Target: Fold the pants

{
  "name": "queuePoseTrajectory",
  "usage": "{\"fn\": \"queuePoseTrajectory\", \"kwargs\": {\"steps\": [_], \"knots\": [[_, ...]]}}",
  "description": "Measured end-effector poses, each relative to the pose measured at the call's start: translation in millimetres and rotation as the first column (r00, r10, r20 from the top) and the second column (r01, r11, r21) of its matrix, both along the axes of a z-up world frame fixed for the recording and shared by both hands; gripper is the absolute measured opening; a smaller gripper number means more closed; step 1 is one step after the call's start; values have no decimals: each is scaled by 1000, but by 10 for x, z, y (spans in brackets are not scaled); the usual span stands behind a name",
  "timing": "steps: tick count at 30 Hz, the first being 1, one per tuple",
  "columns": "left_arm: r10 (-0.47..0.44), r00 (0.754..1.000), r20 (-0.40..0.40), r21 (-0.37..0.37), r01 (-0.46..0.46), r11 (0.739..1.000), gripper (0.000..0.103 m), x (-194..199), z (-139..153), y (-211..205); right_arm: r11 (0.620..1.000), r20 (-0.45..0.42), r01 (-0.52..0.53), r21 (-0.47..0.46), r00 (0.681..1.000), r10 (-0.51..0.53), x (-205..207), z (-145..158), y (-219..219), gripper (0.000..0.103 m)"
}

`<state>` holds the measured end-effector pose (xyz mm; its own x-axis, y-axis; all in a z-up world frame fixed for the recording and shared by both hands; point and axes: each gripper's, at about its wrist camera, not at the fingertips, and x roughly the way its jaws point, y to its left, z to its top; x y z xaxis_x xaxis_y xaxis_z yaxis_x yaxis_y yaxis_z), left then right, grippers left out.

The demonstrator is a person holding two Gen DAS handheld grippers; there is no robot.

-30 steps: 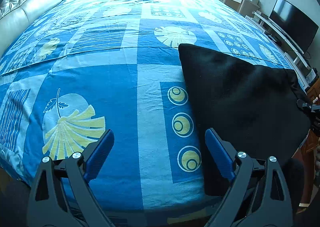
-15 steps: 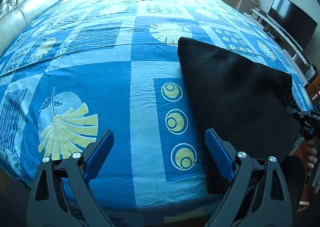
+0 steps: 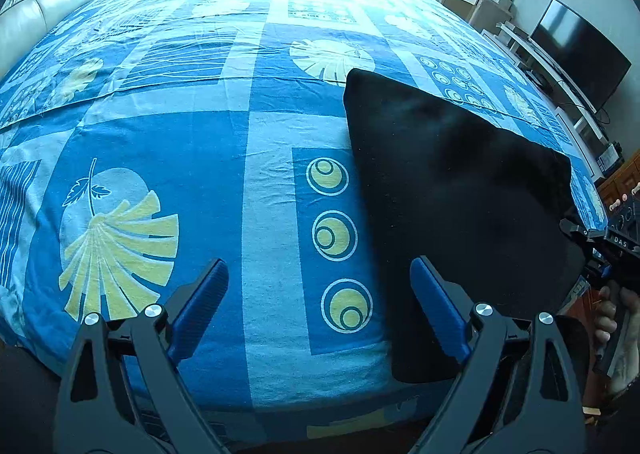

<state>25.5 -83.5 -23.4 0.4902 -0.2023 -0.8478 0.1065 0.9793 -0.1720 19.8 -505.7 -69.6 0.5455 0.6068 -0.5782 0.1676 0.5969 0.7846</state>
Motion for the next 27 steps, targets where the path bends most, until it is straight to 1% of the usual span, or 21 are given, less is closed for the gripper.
{"fn": "queuePoseTrajectory", "kwargs": {"steps": [3,6,8,10,11,12,13,15,17,19,21,24,25,27], "knots": [[9,1000,-14,-30,-9,999,92,8,-8,55,1000,1,0,5,1000,0,-14,-7,-28,17],[14,999,-45,-79,-18,997,92,26,-51,122,1000,1,9,11,1000,-9,-34,7,-83,19],[12,998,-63,-121,-19,993,92,33,-78,158,1000,-2,25,-11,1000,-25,-70,49,-166,20],[-2,997,-81,-169,-12,986,92,37,-106,194,998,-10,63,-18,998,-64,-138,96,-298,29],[-15,996,-90,-197,-3,980,92,41,-122,211,996,-16,82,-25,996,-83,-179,122,-361,41],[-34,994,-100,-232,10,973,92,48,-140,231,996,-13,84,-18,996,-85,-212,143,-410,48],[-56,992,-109,-273,25,962,92,58,-160,255,997,-9,76,2,997,-76,-238,155,-445,50],[-89,987,-137,-353,36,935,92,80,-215,303,996,7,71,47,997,-71,-285,171,-474,60],[-106,980,-168,-424,26,905,92,106,-290,339,994,23,61,91,998,-63,-291,153,-460,65],[-113,973,-200,-477,4,879,92,118,-374,351,992,16,35,119,999,-37,-251,95,-402,65],[-117,969,-218,-516,-12,856,92,113,-439,353,993,-1,5,115,1000,-5,-206,32,-321,66],[-126,968,-219,-539,-12,842,92,109,-455,326,992,-21,-39,118,999,41,-166,-54,-188,66],[-139,965,-221,-554,-6,832,92,111,-457,304,993,-25,-43,113,999,46,-169,-72,-165,66],[-178,956,-234,-600,1,800,92,128,-486,236,991,-32,-50,124,998,55,-145,-110,-133,67]]}}
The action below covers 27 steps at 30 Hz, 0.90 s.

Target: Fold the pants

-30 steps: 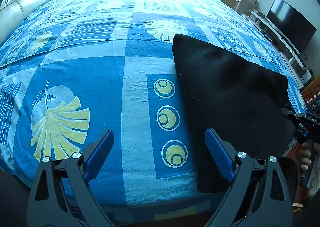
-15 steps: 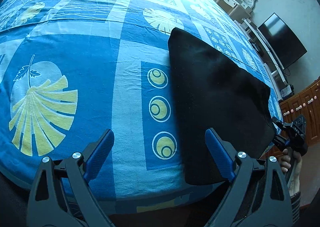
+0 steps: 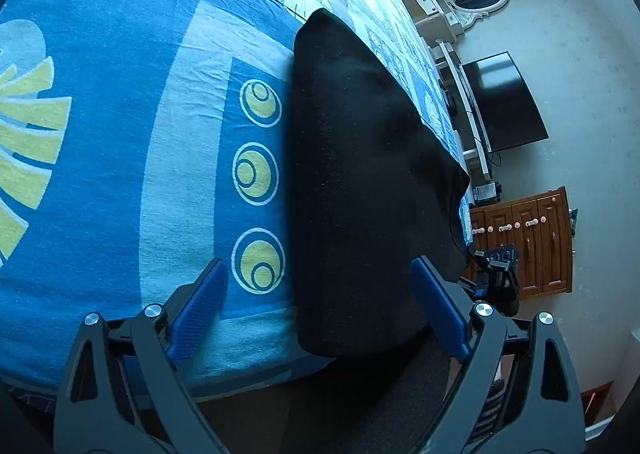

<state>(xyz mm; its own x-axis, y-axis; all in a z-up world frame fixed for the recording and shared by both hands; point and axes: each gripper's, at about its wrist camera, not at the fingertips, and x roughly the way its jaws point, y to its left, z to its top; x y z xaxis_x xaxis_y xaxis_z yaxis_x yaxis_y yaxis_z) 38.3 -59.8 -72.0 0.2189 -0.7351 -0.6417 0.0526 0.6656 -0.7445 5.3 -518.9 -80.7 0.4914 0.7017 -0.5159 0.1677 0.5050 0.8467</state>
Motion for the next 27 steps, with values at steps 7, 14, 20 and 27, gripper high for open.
{"fn": "queuePoseTrajectory", "kwargs": {"steps": [7,14,20,27], "knots": [[-37,999,5,-7,37,999,92,22,-63,-288,1000,1,-14,26,1000,14,29,-55,71,70],[-55,998,9,102,54,993,45,37,-4,-472,998,0,-35,-46,999,36,7,-64,86,50],[-35,998,55,145,27,989,36,-10,125,-406,997,14,-56,-56,998,57,32,27,172,47],[44,994,105,167,-61,984,35,-127,201,108,988,20,-148,-42,989,149,190,17,621,47]]}}
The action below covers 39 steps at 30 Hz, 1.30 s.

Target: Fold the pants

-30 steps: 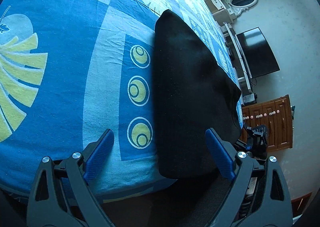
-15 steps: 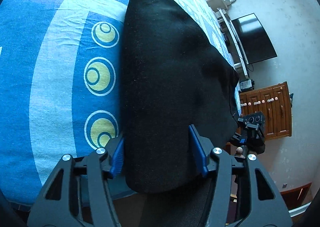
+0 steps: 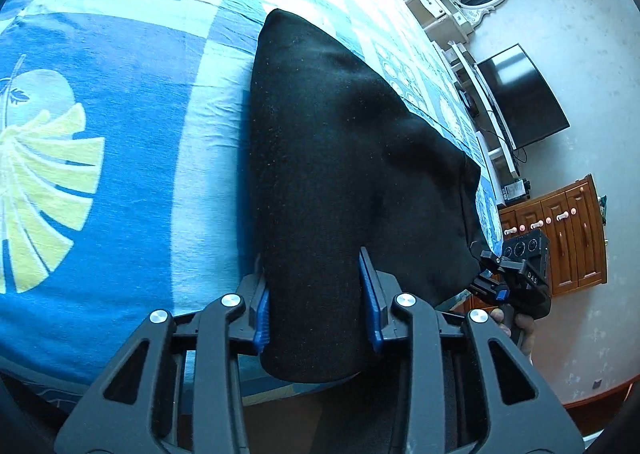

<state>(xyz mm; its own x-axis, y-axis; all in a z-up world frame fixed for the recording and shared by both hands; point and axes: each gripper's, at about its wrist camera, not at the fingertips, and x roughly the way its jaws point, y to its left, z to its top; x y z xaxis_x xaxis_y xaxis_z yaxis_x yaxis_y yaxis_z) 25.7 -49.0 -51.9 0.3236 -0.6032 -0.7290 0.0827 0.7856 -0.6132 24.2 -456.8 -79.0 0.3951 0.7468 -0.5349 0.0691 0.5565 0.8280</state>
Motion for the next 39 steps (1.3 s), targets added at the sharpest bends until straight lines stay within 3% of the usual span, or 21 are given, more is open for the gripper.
{"fn": "queuePoseTrajectory", "kwargs": {"steps": [9,22,25,29,32,35,39], "knots": [[132,991,4,6,-132,991,35,-330,19,515,994,-3,-113,8,994,113,201,-67,487,47],[147,989,-14,-44,-147,988,38,-399,-51,639,993,-8,-118,-3,993,118,170,-46,594,47],[135,991,2,-68,-134,989,43,-399,-73,652,994,-8,-109,8,994,109,170,-51,589,47],[137,990,8,-117,-136,984,53,-426,-55,690,994,-6,-100,48,995,101,158,-43,554,55],[125,992,31,-142,-119,983,59,-498,-6,819,993,3,-118,22,993,118,149,19,526,60],[170,984,53,-142,-161,977,66,-575,48,995,995,33,-100,-18,994,101,145,97,433,67],[224,974,24,-135,-219,966,67,-439,30,1123,998,34,-44,37,998,43,224,69,309,68]]}}
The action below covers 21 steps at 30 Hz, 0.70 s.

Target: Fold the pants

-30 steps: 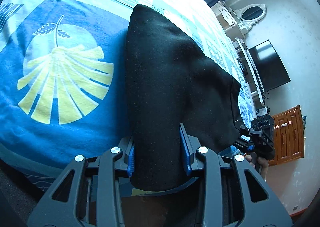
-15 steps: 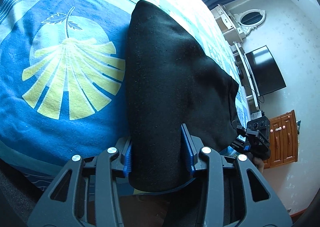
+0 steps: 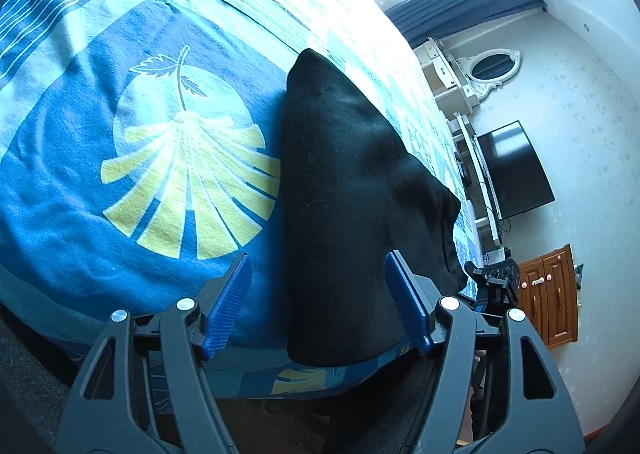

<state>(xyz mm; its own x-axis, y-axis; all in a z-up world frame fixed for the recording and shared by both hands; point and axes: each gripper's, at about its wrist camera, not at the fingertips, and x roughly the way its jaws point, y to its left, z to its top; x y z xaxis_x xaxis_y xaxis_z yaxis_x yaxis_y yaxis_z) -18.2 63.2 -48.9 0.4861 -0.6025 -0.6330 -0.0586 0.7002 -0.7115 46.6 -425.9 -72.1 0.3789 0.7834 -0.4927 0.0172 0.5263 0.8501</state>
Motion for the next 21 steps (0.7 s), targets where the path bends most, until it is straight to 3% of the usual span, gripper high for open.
{"fn": "queuePoseTrajectory", "kwargs": {"steps": [3,10,13,19,20,21], "knots": [[5,1000,-9,-22,-6,1000,69,238,-22,24,1000,6,13,10,1000,-14,151,-11,13,68],[-26,998,-64,-197,13,980,73,897,-320,69,1000,7,7,24,1000,-8,585,-52,205,69],[-49,996,-76,-234,30,972,73,1033,-394,49,1000,1,-1,15,1000,1,700,-98,279,69],[-107,992,-62,-151,97,984,73,1306,-332,-103,999,-15,7,37,1000,-6,861,-126,334,70],[-118,991,-61,-134,109,985,71,1323,-333,-121,1000,-9,0,30,1000,0,892,-112,350,69],[-128,990,-62,-106,121,987,60,1345,-326,-157,1000,-2,-5,5,1000,5,899,-101,382,63]]}}
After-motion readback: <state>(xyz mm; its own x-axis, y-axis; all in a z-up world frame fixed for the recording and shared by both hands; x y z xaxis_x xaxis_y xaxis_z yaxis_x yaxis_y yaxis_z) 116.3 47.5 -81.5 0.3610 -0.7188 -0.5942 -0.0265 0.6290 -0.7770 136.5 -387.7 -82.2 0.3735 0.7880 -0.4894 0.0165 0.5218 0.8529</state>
